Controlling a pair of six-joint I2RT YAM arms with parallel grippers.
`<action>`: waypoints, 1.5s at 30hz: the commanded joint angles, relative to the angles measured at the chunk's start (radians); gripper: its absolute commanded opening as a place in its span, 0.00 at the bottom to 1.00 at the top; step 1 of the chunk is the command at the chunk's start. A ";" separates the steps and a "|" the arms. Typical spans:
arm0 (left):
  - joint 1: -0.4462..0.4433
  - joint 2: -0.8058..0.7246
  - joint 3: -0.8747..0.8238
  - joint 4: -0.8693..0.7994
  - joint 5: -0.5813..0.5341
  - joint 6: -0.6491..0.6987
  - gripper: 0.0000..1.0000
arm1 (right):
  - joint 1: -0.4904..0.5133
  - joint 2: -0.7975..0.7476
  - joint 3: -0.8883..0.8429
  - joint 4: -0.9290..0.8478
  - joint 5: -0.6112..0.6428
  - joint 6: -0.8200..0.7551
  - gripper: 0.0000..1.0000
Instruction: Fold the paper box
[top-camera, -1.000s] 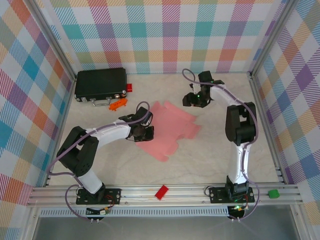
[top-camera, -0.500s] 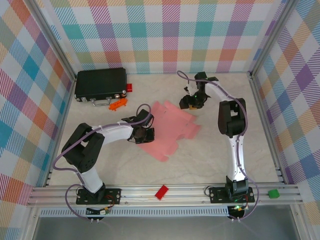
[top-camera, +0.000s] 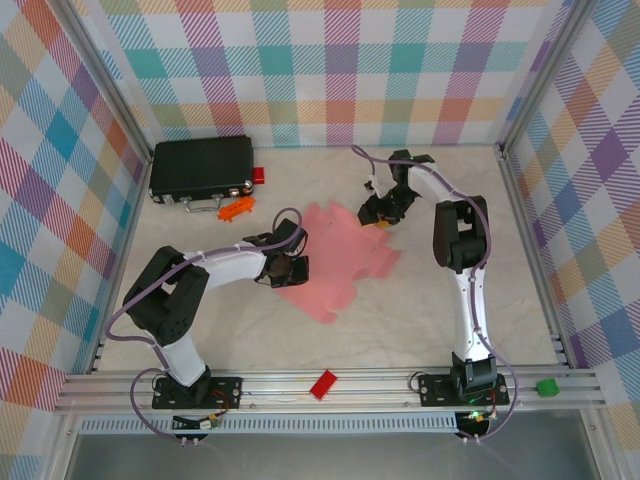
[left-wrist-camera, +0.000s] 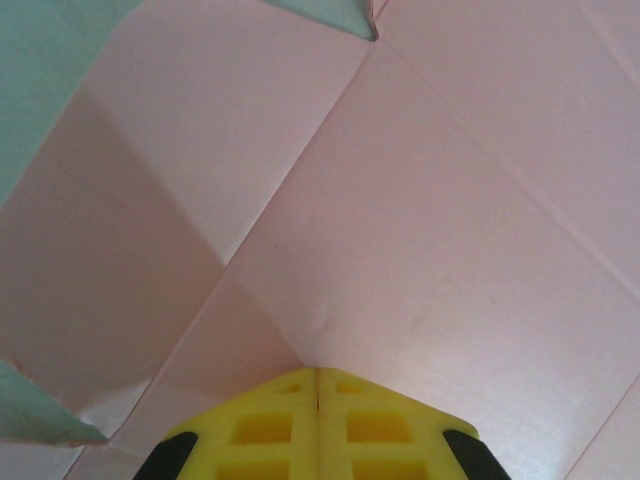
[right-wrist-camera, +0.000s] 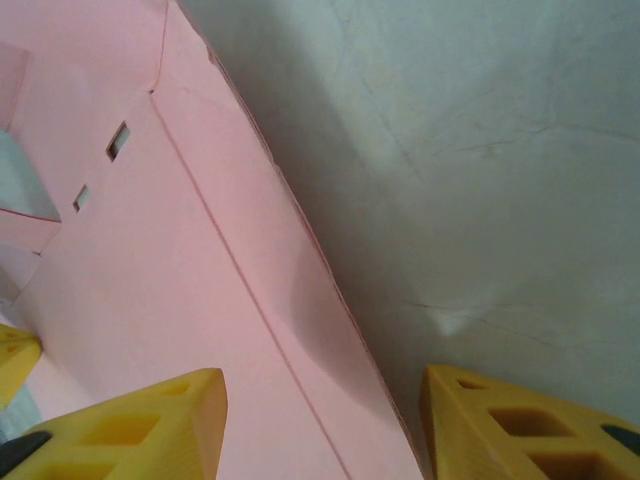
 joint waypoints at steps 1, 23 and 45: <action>0.003 0.031 -0.035 -0.025 -0.022 -0.015 0.00 | 0.011 0.006 0.025 -0.045 -0.063 -0.050 0.53; 0.003 0.035 -0.035 -0.020 -0.014 -0.014 0.00 | 0.035 -0.077 -0.002 0.045 0.013 -0.126 0.23; 0.002 0.066 -0.022 0.011 0.009 -0.027 0.00 | 0.111 -0.348 -0.306 0.387 0.165 -0.274 0.16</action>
